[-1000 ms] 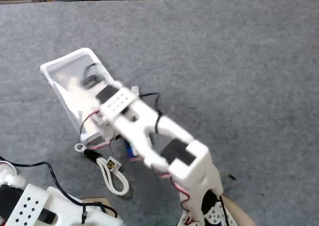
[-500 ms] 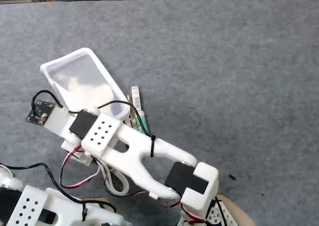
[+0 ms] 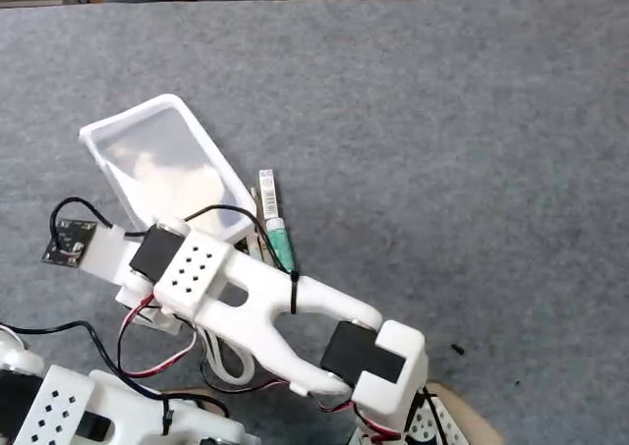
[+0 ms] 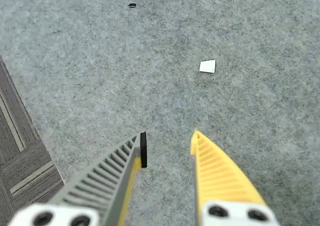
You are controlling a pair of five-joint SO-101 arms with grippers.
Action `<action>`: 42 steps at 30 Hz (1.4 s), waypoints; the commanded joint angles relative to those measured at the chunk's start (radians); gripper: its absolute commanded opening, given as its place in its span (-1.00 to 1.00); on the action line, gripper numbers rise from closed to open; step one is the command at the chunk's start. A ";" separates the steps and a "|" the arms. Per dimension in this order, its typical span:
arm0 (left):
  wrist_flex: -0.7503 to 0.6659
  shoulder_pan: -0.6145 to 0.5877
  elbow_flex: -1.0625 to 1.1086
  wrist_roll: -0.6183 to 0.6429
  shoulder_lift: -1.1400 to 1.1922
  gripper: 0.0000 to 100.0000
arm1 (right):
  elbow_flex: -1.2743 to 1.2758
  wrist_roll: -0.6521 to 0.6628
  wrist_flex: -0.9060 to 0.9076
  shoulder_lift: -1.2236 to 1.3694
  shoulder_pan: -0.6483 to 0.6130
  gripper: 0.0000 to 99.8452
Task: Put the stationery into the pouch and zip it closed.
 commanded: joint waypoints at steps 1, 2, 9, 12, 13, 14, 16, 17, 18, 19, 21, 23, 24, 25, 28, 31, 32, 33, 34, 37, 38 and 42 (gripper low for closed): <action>-0.023 -0.012 -0.050 -0.011 -0.009 -0.66 | -0.005 -0.098 -0.015 0.028 -0.015 -0.52; -0.023 -0.012 -0.050 -0.011 -0.009 -0.66 | -0.005 -0.123 -0.015 0.048 -0.021 -0.51; -0.023 -0.013 -0.051 -0.011 -0.021 -0.66 | -0.042 -0.184 -0.014 0.157 -0.025 -0.52; -0.023 -0.012 -0.050 -0.011 -0.055 -0.66 | -0.058 -0.184 -0.017 0.174 -0.025 -0.52; -0.023 -0.012 -0.050 -0.011 -0.071 -0.66 | -0.067 -0.184 -0.014 0.179 -0.025 -0.52; -0.023 -0.012 -0.048 -0.011 -0.086 -0.66 | -0.073 -0.184 -0.009 0.183 -0.025 -0.52; -0.018 -0.010 -0.045 -0.011 -0.117 -0.66 | -0.079 -0.184 -0.008 0.189 -0.020 -0.52; -0.018 -0.010 -0.044 -0.011 -0.132 -0.66 | -0.079 -0.184 -0.008 0.191 -0.011 -0.52; -0.017 -0.010 -0.041 -0.011 -0.144 -0.65 | -0.081 -0.184 -0.011 0.193 0.000 -0.52; -0.015 -0.008 -0.041 -0.011 -0.152 -0.65 | -0.085 -0.184 -0.012 0.197 0.014 -0.52; -0.015 -0.005 -0.039 -0.031 -0.161 -0.66 | -0.077 -0.184 -0.011 0.225 0.057 -0.52; -0.017 -0.007 -0.027 -0.037 -0.163 -0.66 | -0.082 -0.184 -0.003 0.274 0.100 -0.55; -0.017 -0.007 -0.019 -0.037 -0.163 -0.66 | -0.085 -0.184 0.003 0.297 0.120 -0.59; -0.017 -0.008 -0.013 -0.037 -0.163 -0.66 | -0.090 -0.184 0.008 0.323 0.137 -0.65; -0.015 -0.008 -0.001 -0.037 -0.166 -0.66 | -0.139 -0.178 0.038 0.383 0.167 -0.79; -0.015 -0.005 0.004 -0.037 -0.167 -0.66 | -0.229 -0.176 0.101 0.430 0.190 -0.77; -0.015 -0.004 0.004 -0.037 -0.167 -0.66 | -0.262 -0.176 0.114 0.444 0.203 -0.77; -0.015 -0.004 0.004 -0.037 -0.167 -0.66 | -0.292 -0.176 0.123 0.460 0.221 -0.77; -0.015 -0.004 0.002 -0.037 -0.169 -0.66 | -0.325 -0.176 0.133 0.473 0.239 -0.77; -0.015 -0.008 0.002 -0.037 -0.169 -0.66 | -0.403 -0.176 0.158 0.516 0.290 -0.78; -0.015 -0.008 0.004 -0.037 -0.169 -0.66 | -0.427 -0.175 0.173 0.530 0.299 -0.78; -0.015 -0.010 0.004 -0.037 -0.169 -0.66 | -0.493 -0.153 0.227 0.570 0.325 -0.80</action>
